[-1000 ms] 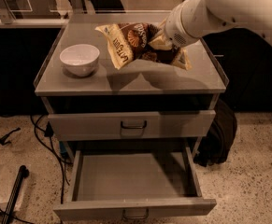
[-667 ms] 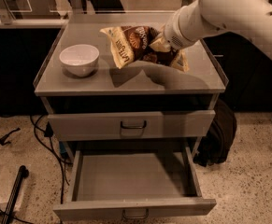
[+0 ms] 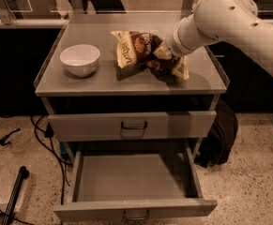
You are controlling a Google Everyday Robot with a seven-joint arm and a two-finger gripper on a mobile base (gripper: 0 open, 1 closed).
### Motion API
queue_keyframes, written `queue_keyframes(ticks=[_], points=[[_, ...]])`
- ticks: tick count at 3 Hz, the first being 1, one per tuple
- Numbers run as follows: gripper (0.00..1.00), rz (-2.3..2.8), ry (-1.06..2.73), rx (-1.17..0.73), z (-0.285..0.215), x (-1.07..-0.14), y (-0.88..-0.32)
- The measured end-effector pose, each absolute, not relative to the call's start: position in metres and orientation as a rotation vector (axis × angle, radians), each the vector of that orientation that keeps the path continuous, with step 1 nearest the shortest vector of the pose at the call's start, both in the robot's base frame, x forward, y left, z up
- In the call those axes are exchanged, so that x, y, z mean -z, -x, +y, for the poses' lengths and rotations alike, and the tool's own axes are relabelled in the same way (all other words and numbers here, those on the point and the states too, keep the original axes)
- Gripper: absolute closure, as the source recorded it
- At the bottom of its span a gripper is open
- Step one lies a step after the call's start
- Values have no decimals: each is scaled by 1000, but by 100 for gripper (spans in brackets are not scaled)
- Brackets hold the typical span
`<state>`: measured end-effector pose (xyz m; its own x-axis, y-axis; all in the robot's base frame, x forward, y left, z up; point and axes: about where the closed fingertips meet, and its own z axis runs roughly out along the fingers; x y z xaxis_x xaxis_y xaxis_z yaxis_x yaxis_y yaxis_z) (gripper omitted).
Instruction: Pick brown chip bag from middle drawer and place on counter
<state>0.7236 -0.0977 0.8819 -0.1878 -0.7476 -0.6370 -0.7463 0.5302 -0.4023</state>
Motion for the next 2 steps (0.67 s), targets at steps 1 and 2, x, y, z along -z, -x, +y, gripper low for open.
queue_keyframes(ticks=[1,2], points=[[100,1969,1210,-10,-100,-868,-725],[83,1969,1210,-10,-100,-868,-725]])
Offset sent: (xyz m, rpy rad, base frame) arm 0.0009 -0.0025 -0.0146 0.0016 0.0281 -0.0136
